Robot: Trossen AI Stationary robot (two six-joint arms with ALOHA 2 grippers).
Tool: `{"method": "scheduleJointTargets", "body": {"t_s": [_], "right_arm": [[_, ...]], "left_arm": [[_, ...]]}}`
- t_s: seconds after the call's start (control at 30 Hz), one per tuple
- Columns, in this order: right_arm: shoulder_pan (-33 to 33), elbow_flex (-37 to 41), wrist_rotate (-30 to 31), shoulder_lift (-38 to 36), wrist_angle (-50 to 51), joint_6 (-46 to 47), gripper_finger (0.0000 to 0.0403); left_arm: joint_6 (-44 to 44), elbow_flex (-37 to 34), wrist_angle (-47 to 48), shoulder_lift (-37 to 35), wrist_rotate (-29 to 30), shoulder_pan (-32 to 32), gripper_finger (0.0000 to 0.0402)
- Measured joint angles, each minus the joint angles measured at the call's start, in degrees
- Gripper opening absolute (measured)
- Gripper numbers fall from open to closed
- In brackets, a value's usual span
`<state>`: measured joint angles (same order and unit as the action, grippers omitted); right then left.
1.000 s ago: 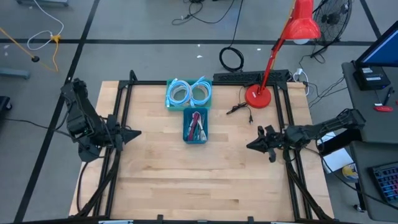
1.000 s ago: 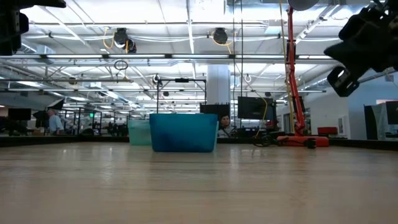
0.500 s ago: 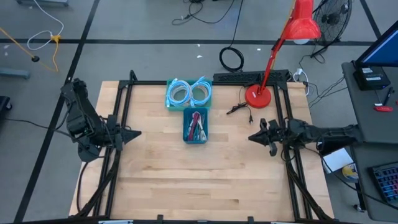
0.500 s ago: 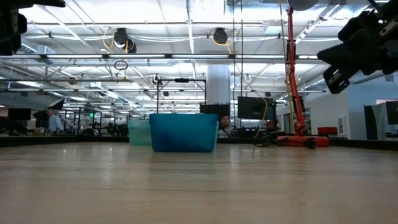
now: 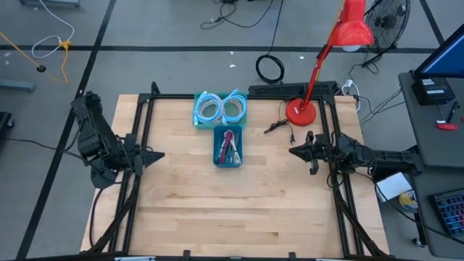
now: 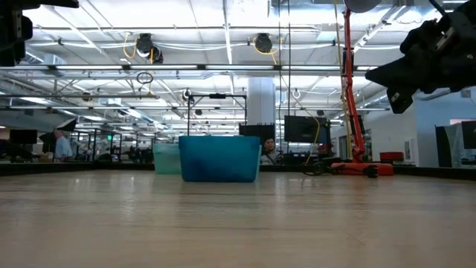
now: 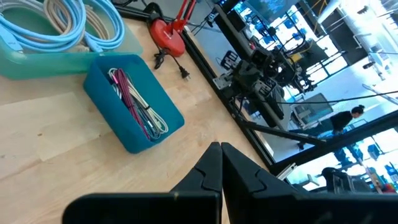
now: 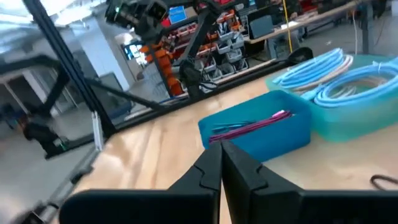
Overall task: Pick & Place USB Port
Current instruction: Return to Home Position
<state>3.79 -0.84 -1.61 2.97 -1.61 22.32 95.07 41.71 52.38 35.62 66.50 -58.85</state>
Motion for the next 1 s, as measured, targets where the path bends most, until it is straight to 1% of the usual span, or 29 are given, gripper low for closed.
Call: {"method": "scheduleJointTargets", "body": {"t_s": [0.13,0.37,0.47,0.57,0.6,0.67,0.73,0.83,0.9,0.97,1.0], "right_arm": [[0.0,0.0,0.1,0.6,-0.3,-4.9,0.0],[0.0,0.0,0.1,0.6,-0.5,-5.5,0.0],[0.0,0.0,0.1,0.6,-0.5,-5.5,0.0],[0.0,0.0,0.1,0.6,-0.6,-5.5,0.0],[0.0,0.0,0.1,0.6,-0.6,-5.5,0.0],[0.0,0.0,0.1,0.6,-0.6,-5.5,0.0],[0.0,0.0,0.1,0.6,-0.6,-5.5,0.0],[0.0,0.0,0.1,0.6,-0.6,-5.5,0.0],[0.0,0.0,0.1,0.6,-0.6,-5.5,0.0],[0.0,0.0,0.1,0.6,-0.6,-5.5,0.0],[0.0,0.0,0.1,0.6,-0.6,-5.5,0.0]], "left_arm": [[-0.4,0.0,0.0,0.0,0.0,0.0,0.0],[-1.5,0.0,0.0,0.0,0.0,0.0,0.0001],[-5.4,0.0,0.1,0.0,0.3,0.0,0.0001],[-10.2,0.0,1.4,0.0,2.1,0.0,0.0001],[-10.6,0.0,2.5,0.0,2.7,0.0,0.0001],[-8.4,0.0,6.3,-0.4,4.3,0.0,0.0001],[-3.7,0.0,11.5,-1.1,6.8,-0.4,0.0001],[3.5,0.0,20.2,-2.8,12.0,-2.2,0.0001],[6.9,0.0,24.3,-4.5,16.0,-4.4,0.0],[7.6,0.0,26.8,-6.3,19.7,-7.5,0.0],[7.5,0.0,27.8,-7.2,20.6,-9.3,0.0]]}}
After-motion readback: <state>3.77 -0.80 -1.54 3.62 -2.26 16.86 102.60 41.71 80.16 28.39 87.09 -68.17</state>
